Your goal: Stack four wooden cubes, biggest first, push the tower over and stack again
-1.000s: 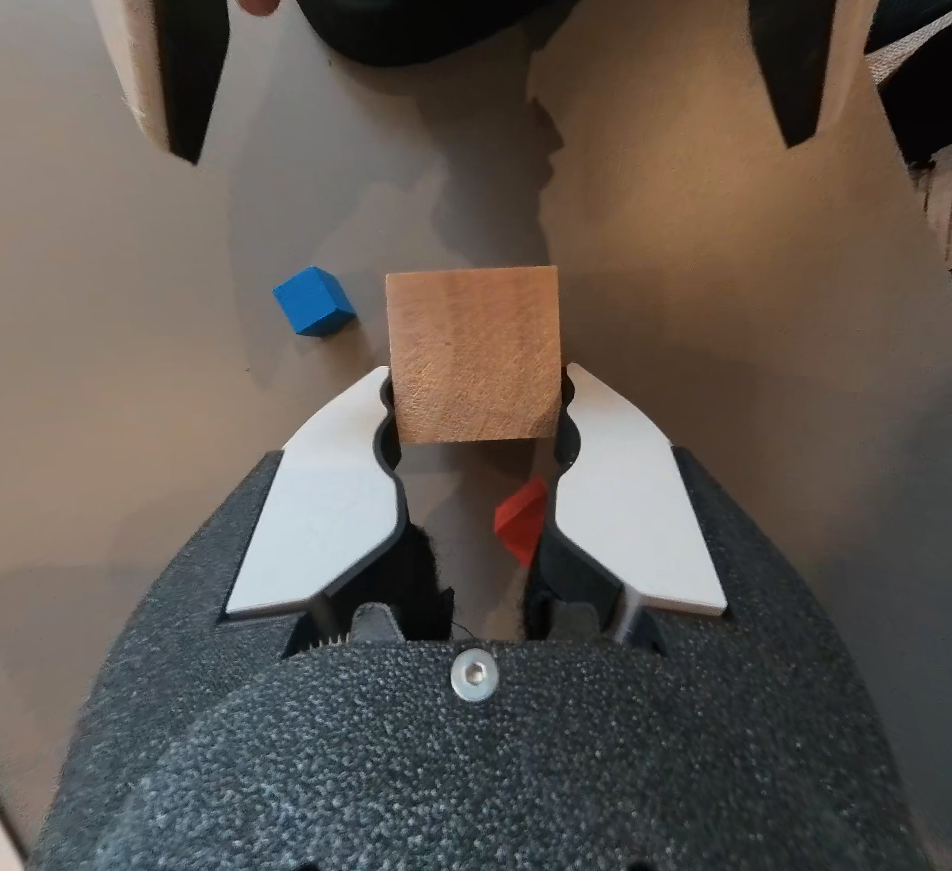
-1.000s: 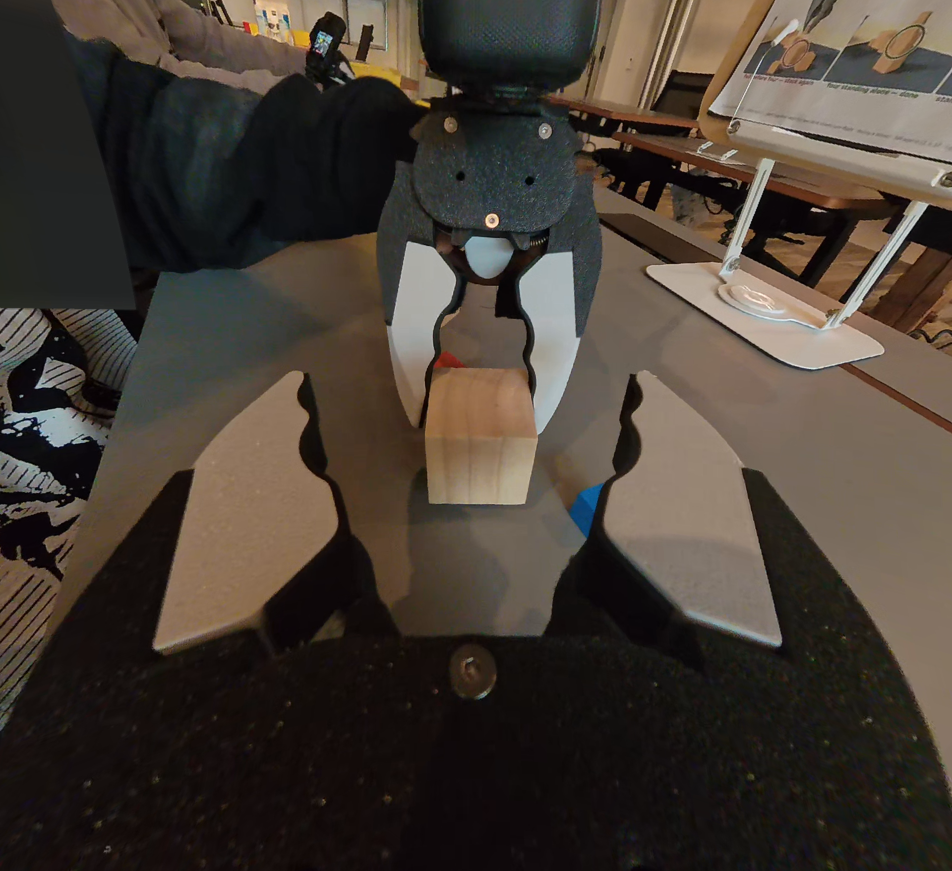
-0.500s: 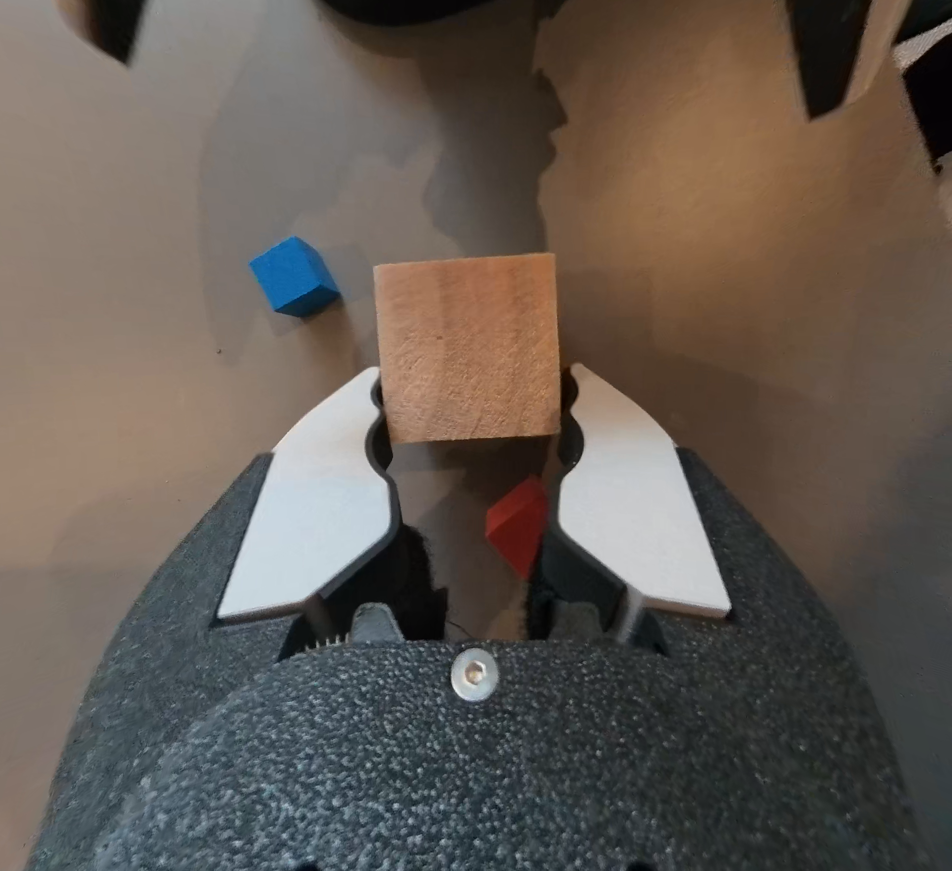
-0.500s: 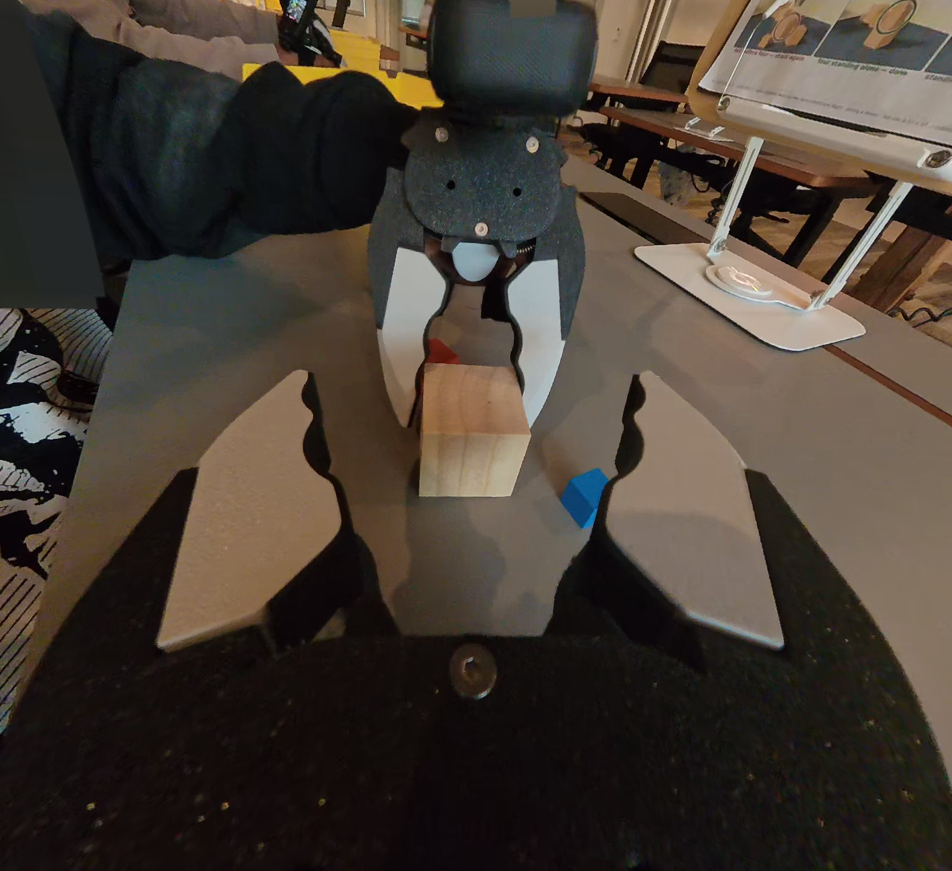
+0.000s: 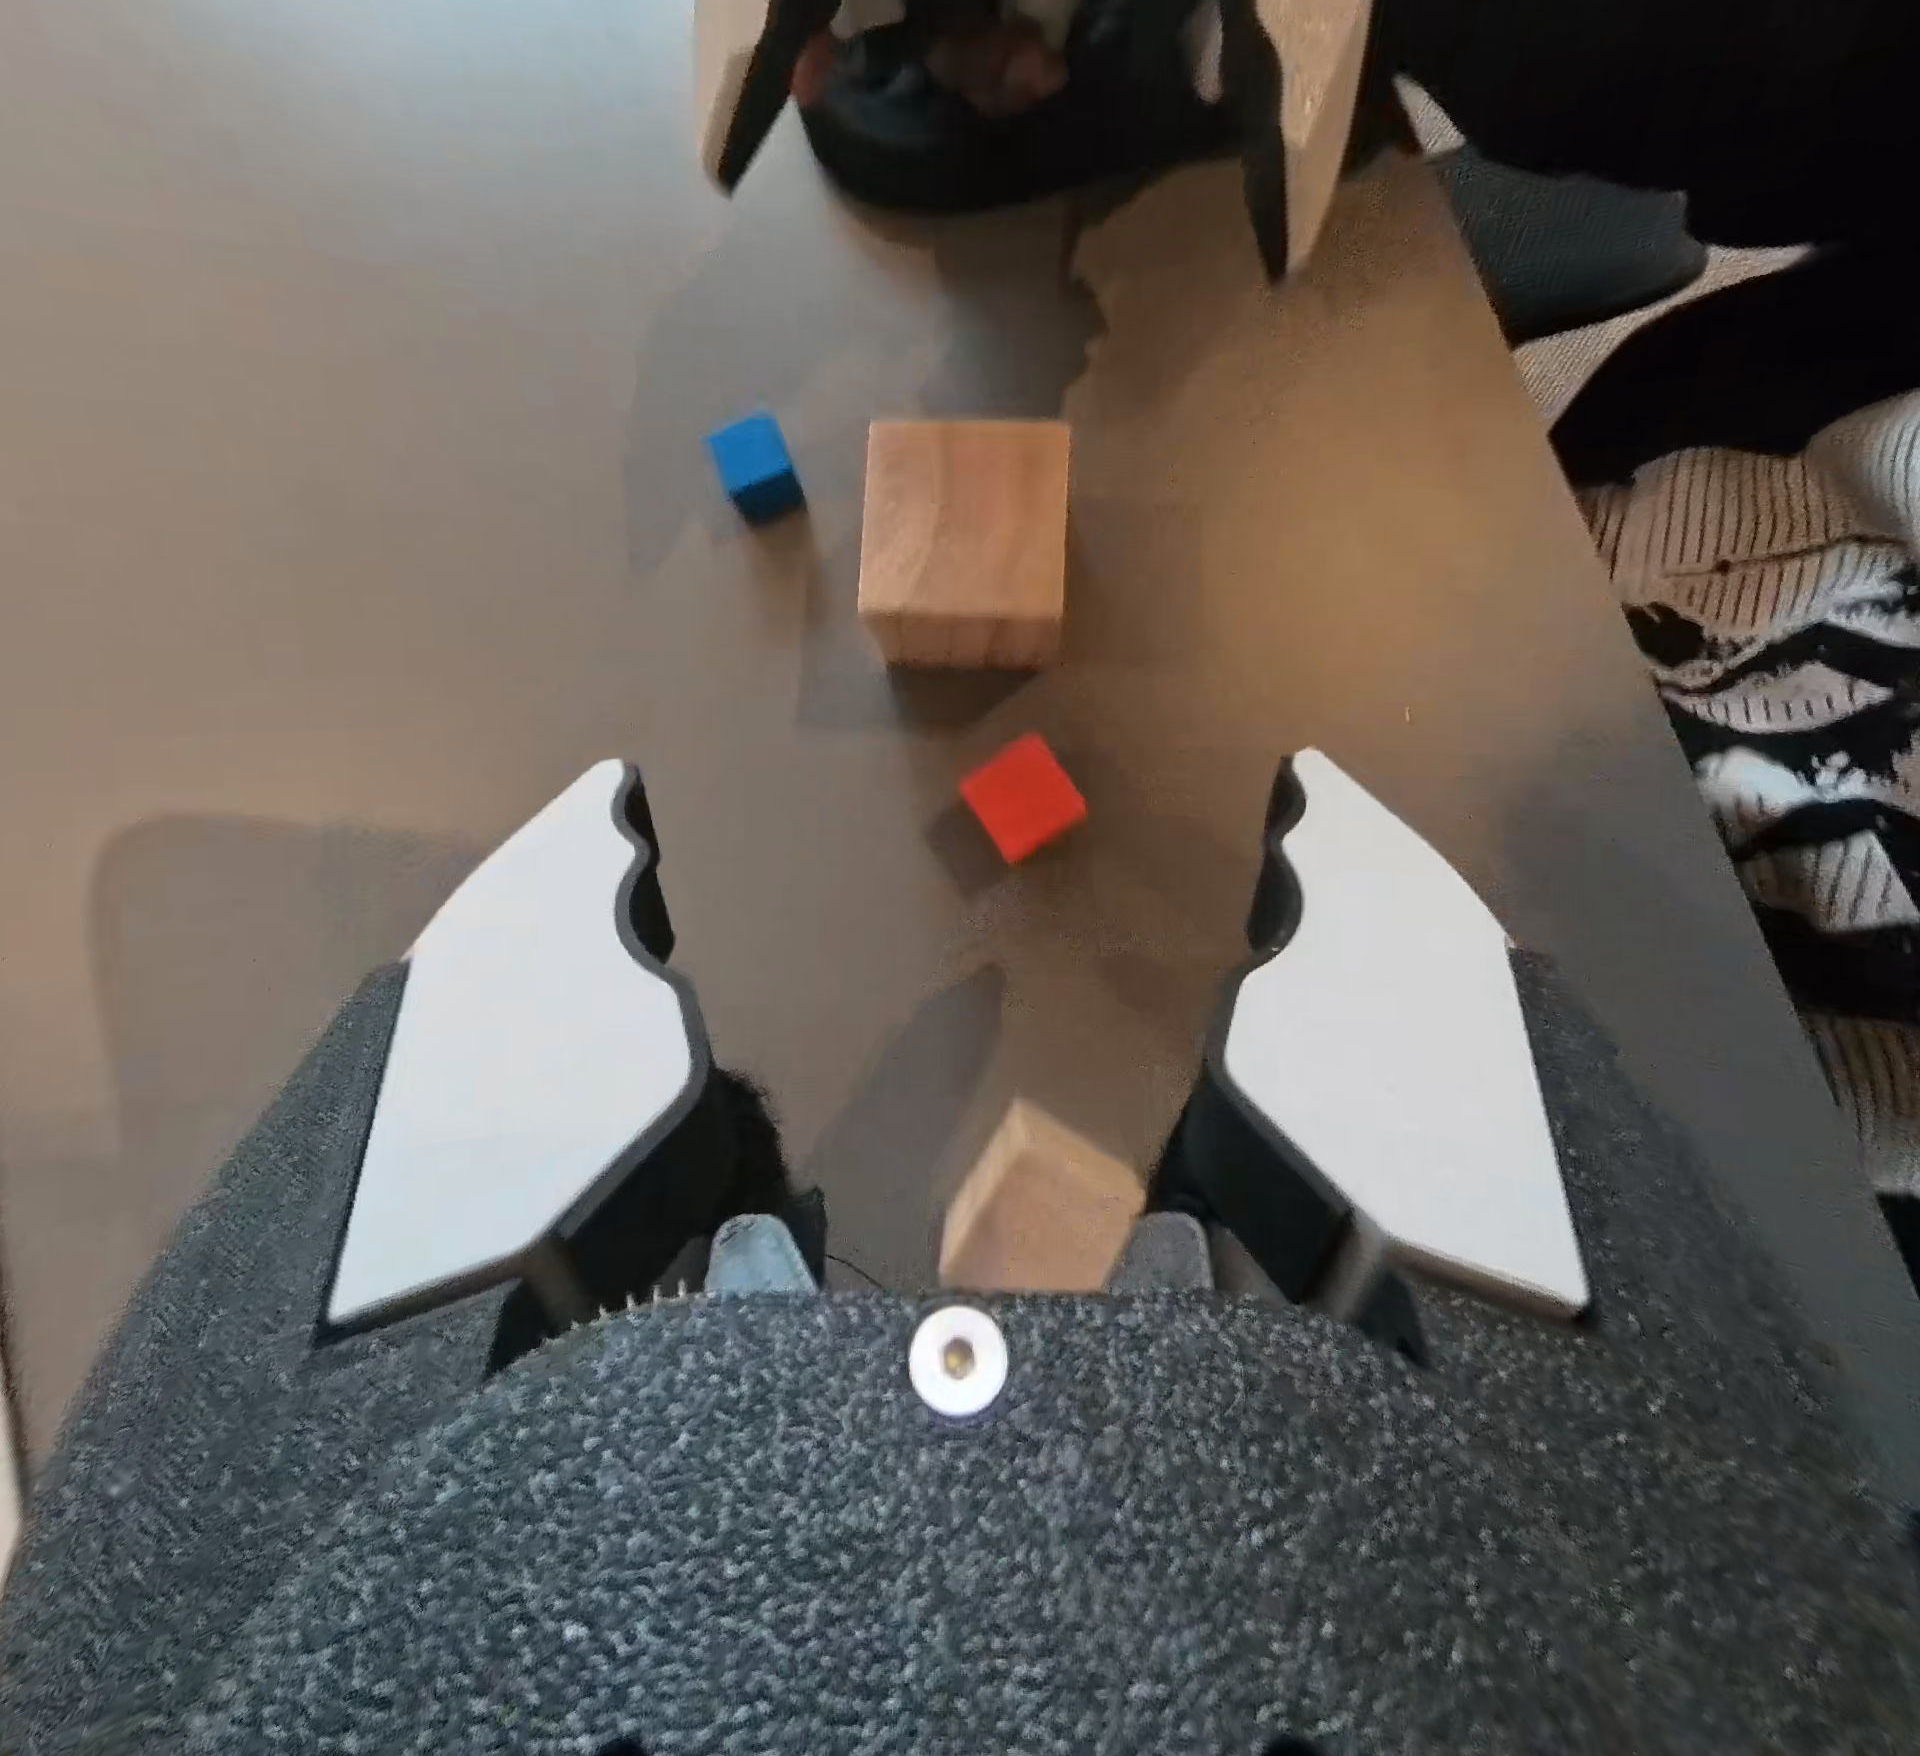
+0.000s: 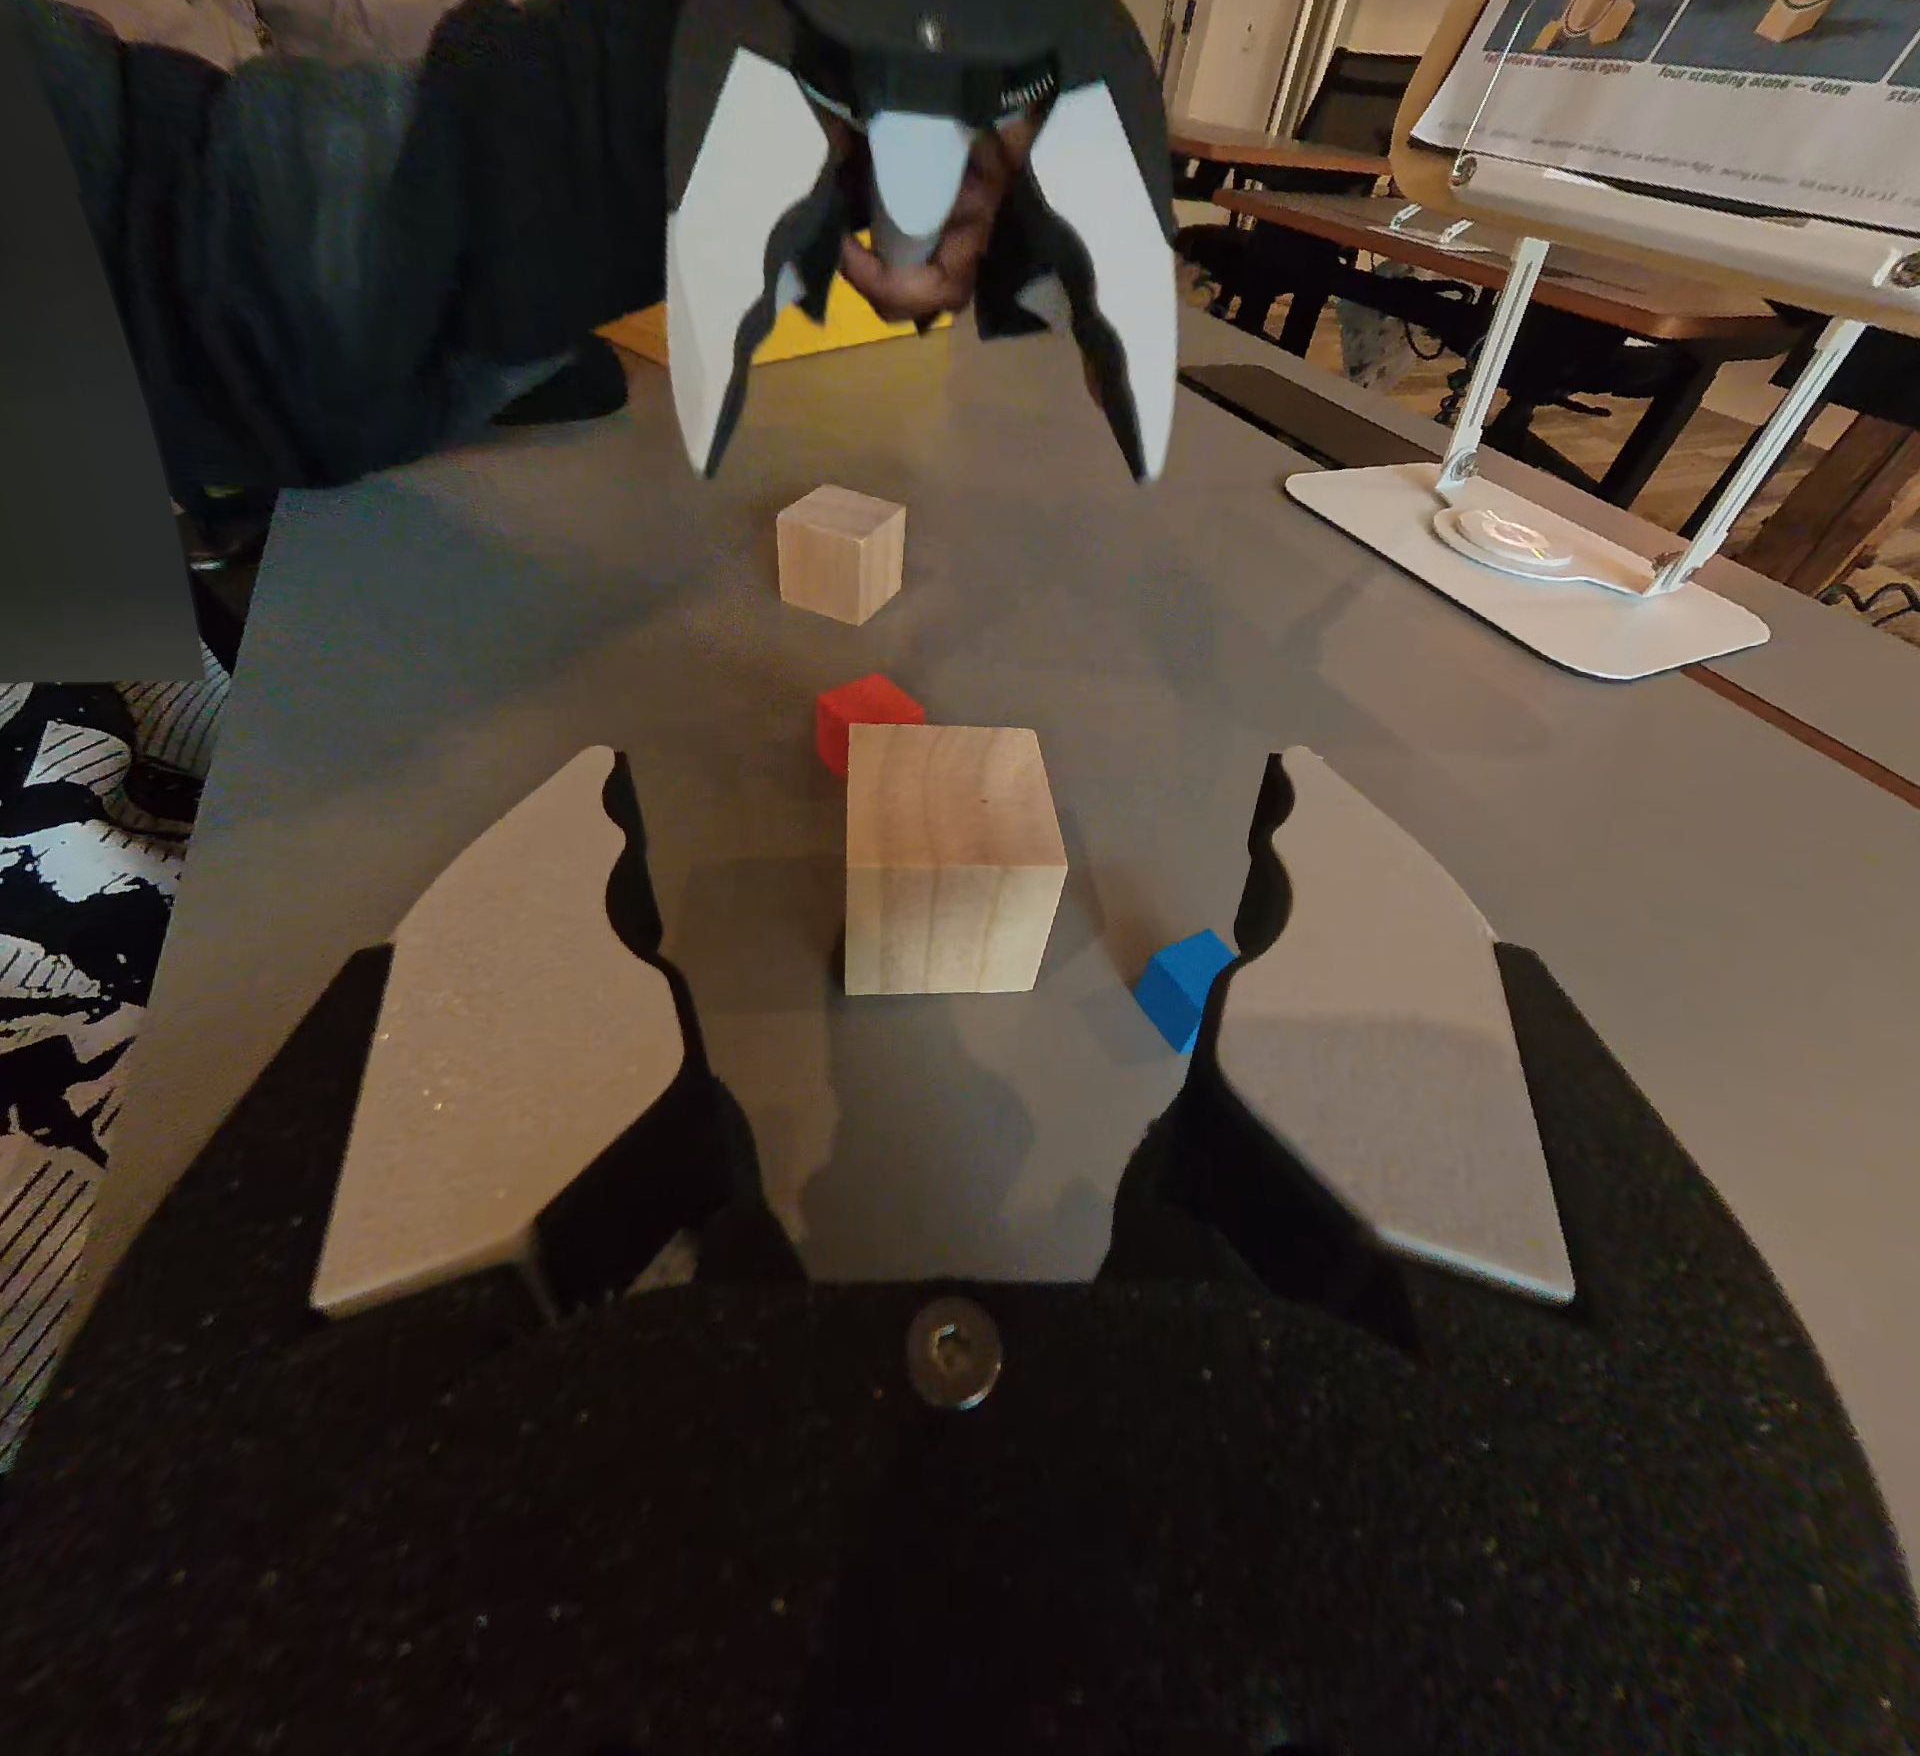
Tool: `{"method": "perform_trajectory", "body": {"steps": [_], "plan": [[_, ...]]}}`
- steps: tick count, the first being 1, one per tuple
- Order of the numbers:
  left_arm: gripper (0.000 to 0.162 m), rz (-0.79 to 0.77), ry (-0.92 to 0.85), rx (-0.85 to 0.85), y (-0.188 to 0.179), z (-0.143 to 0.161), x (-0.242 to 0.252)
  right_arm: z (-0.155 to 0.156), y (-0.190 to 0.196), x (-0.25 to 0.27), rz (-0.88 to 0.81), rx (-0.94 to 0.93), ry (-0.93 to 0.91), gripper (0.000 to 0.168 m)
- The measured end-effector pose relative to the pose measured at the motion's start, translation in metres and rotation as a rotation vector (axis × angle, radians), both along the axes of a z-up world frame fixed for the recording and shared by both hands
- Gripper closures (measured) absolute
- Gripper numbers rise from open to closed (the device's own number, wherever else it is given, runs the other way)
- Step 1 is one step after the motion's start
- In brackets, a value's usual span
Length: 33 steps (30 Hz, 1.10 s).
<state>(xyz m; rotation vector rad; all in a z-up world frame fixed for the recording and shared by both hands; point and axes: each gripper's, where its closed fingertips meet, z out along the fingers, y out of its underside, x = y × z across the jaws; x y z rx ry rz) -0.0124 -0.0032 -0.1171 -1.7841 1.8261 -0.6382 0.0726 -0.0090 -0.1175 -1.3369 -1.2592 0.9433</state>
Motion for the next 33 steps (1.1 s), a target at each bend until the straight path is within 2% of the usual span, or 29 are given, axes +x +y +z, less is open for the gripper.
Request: {"method": "perform_trajectory", "body": {"steps": [5, 11, 18, 23, 26, 29, 33], "plan": [[0.060, 0.045, 0.104, -0.013, -0.011, -0.004, -0.065, -0.001, 0.000, 0.000, -0.001, -0.002, -0.005, 0.058], [0.078, -0.058, 0.228, -0.061, -0.031, -0.044, -0.109, -0.001, 0.001, -0.001, -0.003, -0.005, -0.008, 0.059], [0.094, -0.157, 0.224, -0.017, -0.026, -0.060, -0.111, 0.000, 0.001, 0.000, -0.004, -0.011, 0.004, 0.060], [0.100, -0.205, 0.270, 0.009, -0.023, -0.070, -0.116, 0.001, 0.002, 0.000, -0.004, -0.015, 0.009, 0.060], [0.114, -0.228, 0.270, 0.036, -0.020, -0.073, -0.116, 0.001, 0.002, 0.000, -0.003, -0.016, 0.010, 0.060], [0.116, -0.241, 0.278, 0.031, -0.022, -0.068, -0.116, 0.001, 0.002, 0.000, -0.002, -0.019, 0.009, 0.061], [0.117, -0.163, 0.218, 0.057, -0.012, -0.042, -0.099, 0.000, 0.002, 0.000, -0.003, -0.019, 0.005, 0.061]]}}
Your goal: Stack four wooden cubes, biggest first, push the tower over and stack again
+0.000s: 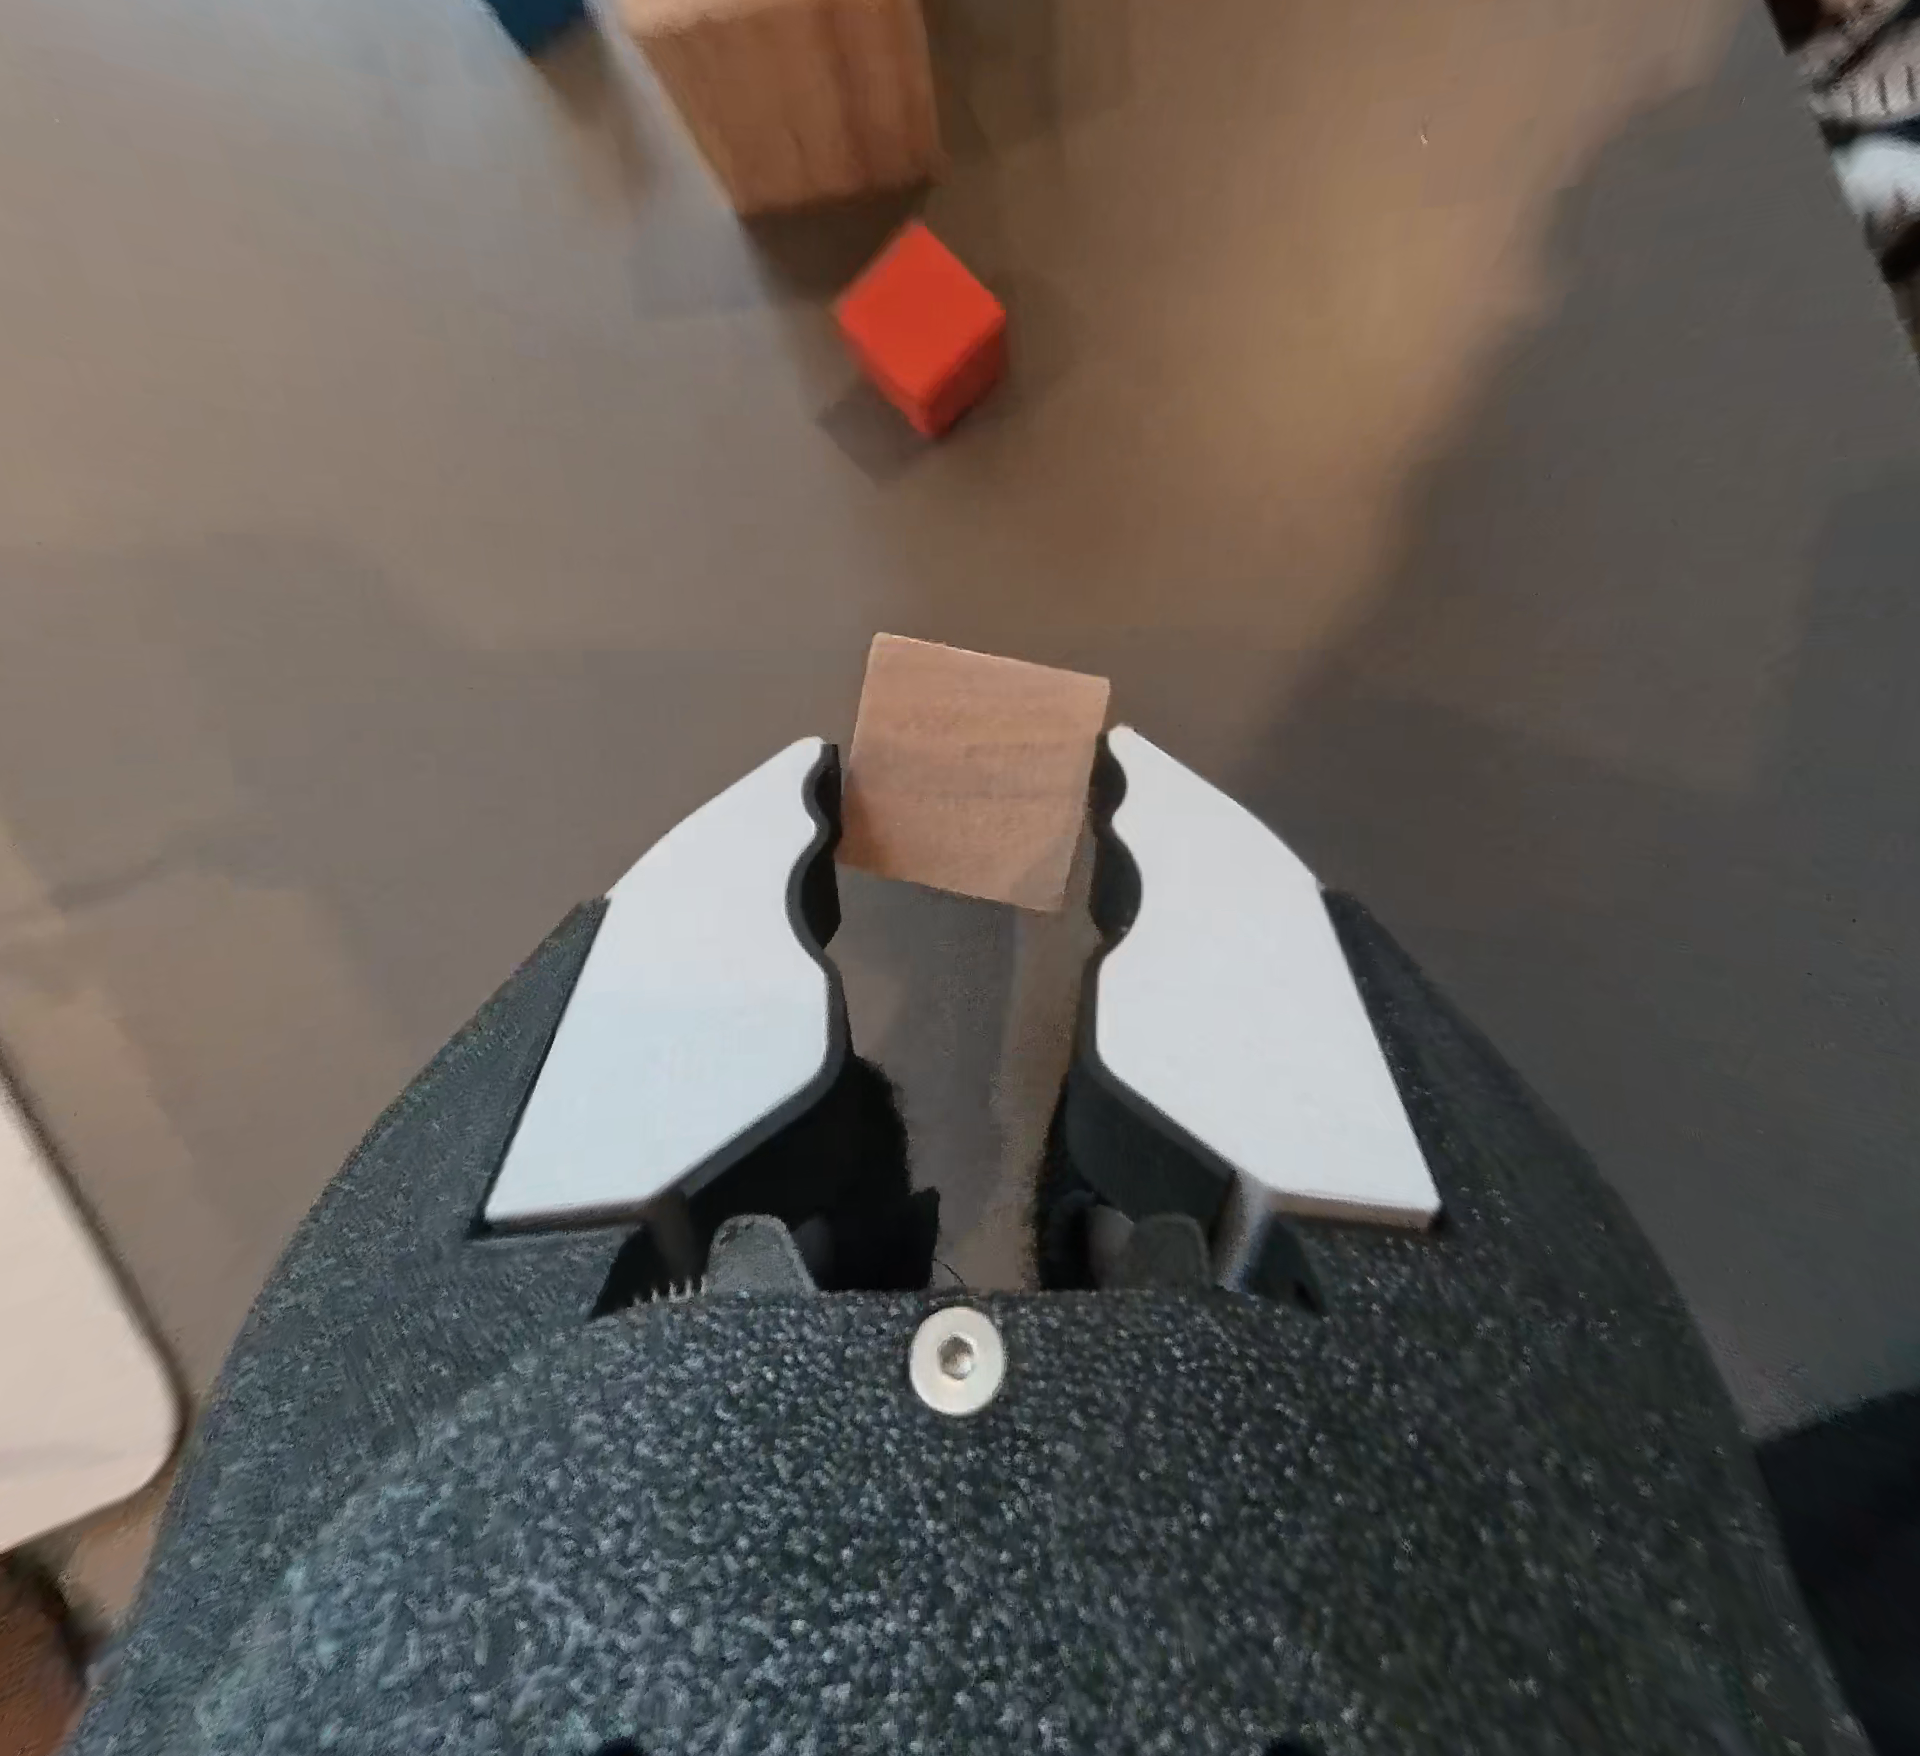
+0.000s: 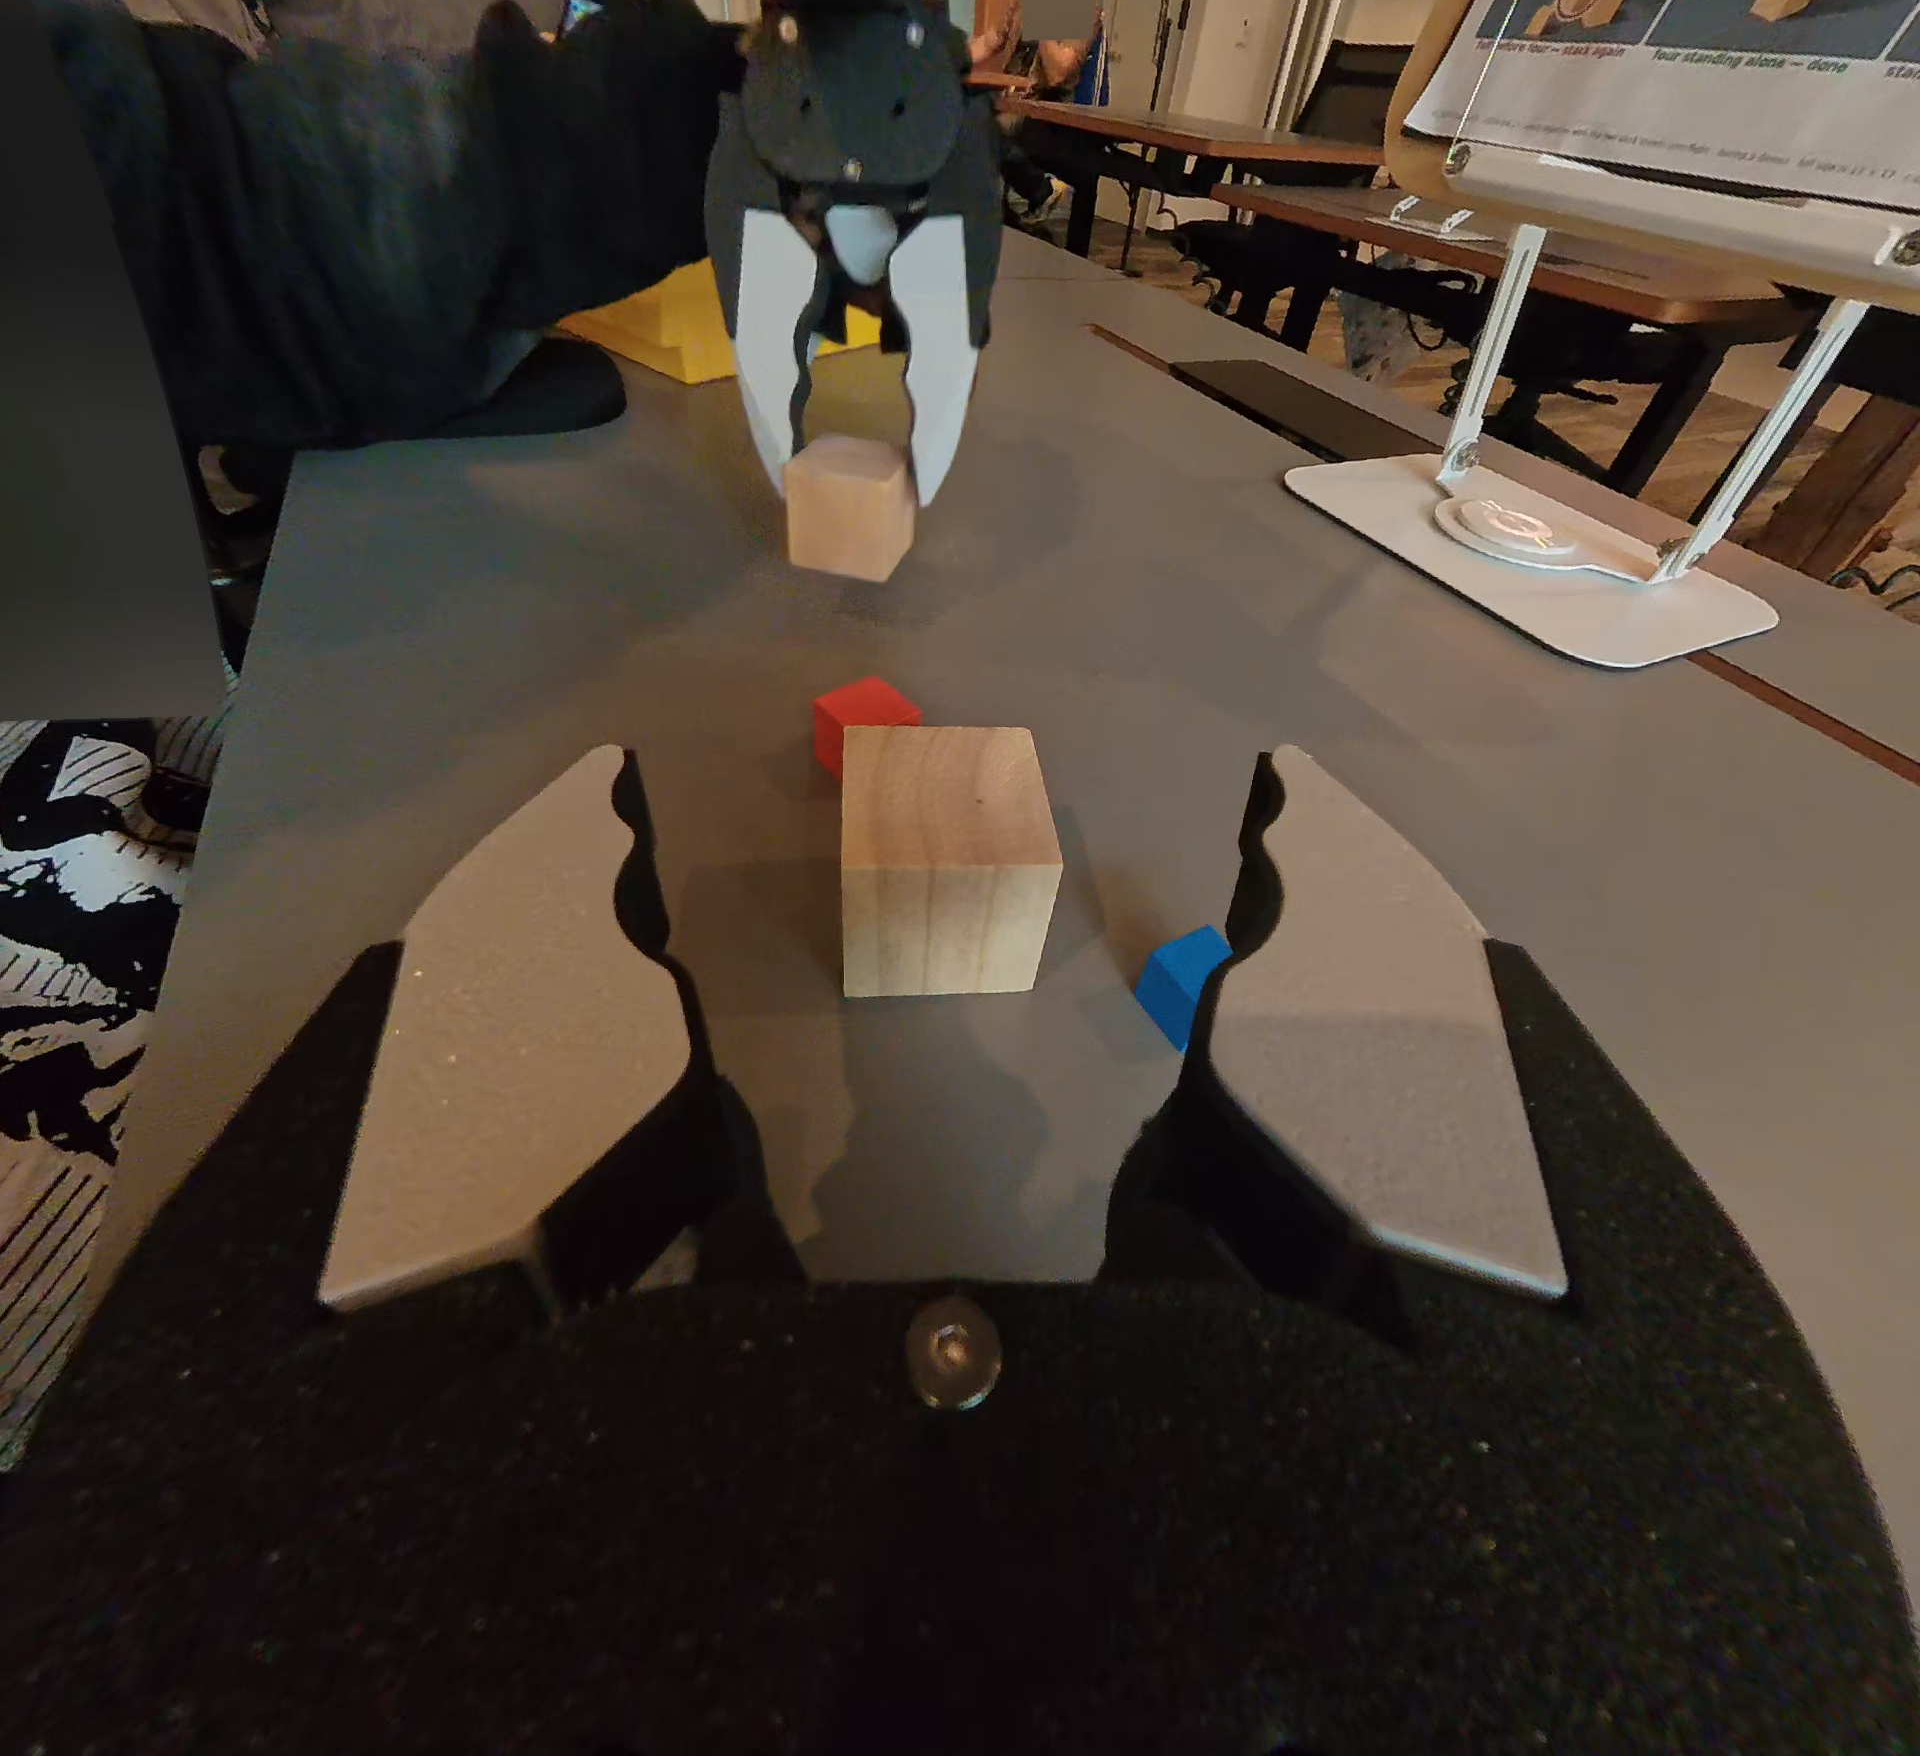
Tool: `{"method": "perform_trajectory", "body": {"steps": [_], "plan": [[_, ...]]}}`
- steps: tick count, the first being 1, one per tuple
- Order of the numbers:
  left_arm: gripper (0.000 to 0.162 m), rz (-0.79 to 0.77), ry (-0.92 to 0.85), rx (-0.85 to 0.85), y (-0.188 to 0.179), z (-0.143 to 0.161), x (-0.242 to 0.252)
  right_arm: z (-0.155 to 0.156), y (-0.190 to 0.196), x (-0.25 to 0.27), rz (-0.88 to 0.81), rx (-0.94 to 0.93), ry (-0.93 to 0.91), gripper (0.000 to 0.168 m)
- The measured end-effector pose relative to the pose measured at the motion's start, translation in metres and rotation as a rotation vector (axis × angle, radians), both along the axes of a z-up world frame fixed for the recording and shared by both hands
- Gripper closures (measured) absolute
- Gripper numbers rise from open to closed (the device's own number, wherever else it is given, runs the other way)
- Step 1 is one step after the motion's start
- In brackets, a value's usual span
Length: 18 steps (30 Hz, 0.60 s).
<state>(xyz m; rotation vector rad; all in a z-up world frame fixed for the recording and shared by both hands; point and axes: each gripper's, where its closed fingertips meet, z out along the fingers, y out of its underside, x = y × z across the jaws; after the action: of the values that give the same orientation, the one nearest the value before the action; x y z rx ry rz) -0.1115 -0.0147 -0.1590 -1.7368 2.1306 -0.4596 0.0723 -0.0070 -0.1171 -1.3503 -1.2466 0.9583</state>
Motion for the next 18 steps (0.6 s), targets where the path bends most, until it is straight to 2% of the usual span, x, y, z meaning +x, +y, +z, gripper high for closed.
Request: {"method": "perform_trajectory", "body": {"steps": [4, 9, 13, 18], "plan": [[0.116, 0.152, -0.088, 0.129, 0.020, 0.038, 0.036, 0.000, 0.000, 0.000, -0.003, 0.010, 0.001, 0.062], [0.116, 0.246, -0.150, 0.099, 0.014, 0.063, 0.089, -0.001, -0.001, -0.001, -0.003, 0.013, -0.010, 0.062], [0.116, 0.317, -0.142, 0.120, 0.022, 0.061, 0.120, -0.001, -0.001, -0.001, -0.005, 0.016, -0.009, 0.062], [0.116, 0.340, -0.122, 0.063, 0.022, 0.047, 0.147, -0.001, 0.000, -0.001, -0.006, 0.011, -0.011, 0.062]]}}
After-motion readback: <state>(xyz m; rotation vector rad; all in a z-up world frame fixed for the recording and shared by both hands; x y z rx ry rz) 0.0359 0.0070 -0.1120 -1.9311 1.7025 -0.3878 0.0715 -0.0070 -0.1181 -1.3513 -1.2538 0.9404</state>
